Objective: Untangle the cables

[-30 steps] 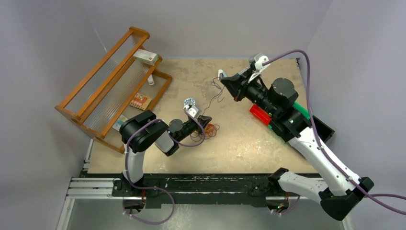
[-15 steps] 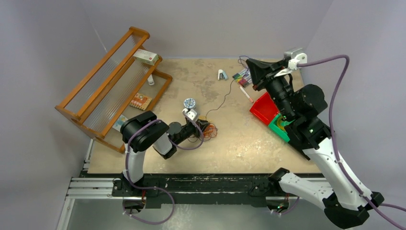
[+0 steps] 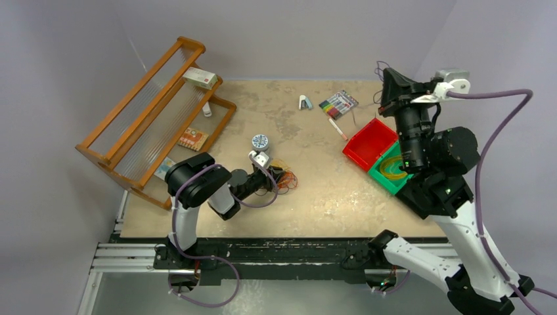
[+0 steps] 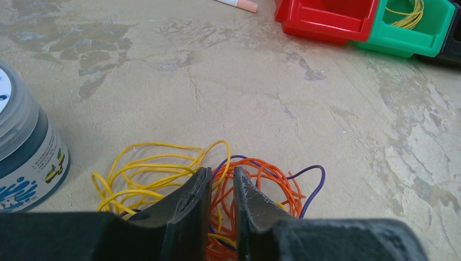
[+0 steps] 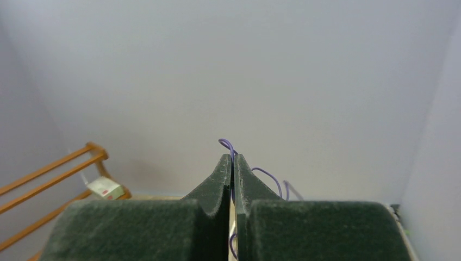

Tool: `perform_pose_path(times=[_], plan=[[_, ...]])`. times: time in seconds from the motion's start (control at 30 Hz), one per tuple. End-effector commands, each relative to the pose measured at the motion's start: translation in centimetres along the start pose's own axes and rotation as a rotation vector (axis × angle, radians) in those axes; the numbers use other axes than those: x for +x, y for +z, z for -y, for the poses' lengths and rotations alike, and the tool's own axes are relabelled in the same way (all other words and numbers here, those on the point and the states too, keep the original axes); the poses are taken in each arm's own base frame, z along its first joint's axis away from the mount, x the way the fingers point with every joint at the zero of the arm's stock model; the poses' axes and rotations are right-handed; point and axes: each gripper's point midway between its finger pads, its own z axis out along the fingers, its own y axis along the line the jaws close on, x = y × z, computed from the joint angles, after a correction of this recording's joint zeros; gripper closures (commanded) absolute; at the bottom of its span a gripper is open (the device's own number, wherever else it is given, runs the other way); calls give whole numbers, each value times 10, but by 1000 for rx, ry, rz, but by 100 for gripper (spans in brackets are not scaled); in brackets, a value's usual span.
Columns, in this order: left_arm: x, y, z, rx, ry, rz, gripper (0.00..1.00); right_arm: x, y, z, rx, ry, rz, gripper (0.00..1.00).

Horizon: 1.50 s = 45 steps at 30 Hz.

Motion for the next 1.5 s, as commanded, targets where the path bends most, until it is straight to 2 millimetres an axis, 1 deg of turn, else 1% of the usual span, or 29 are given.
perform_pose_path(times=[0.0,0.1,0.3,0.37,0.43,0.5,0.53,0.63,0.77,0.83,0.93,1.17,1.27,1.4,1.47], plan=[[-16,-3,2,-7,7,56,76,-22,-7,42,212,-30,46,100],[-24,-3,-3,-41,-1,66,70,-4,-8,59,329,-54,-9,100],[-41,1,-4,-72,-40,71,62,39,-4,78,477,-135,-134,100],[-50,1,-5,-88,-60,87,57,55,2,83,488,-132,-171,100],[-59,0,-6,-107,-81,104,52,70,7,95,496,-126,-205,100],[-68,-1,-6,-121,-108,118,47,81,10,105,501,-123,-227,100],[-68,-1,-8,-133,-117,114,44,86,12,108,500,-123,-235,100],[-82,0,-7,-147,-153,129,39,102,17,117,504,-130,-258,100],[-97,2,-7,-169,-195,129,37,126,23,132,509,-126,-305,100],[-100,2,-8,-190,-217,112,36,136,25,142,518,-119,-319,100],[-110,1,-10,-222,-239,107,35,152,27,150,511,-101,-344,100],[-131,-6,-18,-310,-275,96,32,195,27,158,480,-61,-414,100],[-138,-12,-23,-353,-292,105,28,212,24,161,478,-51,-446,100],[-141,-16,-27,-391,-301,96,25,235,17,170,503,-33,-486,100],[-140,-15,-28,-401,-300,68,25,241,14,173,509,-15,-495,100]])
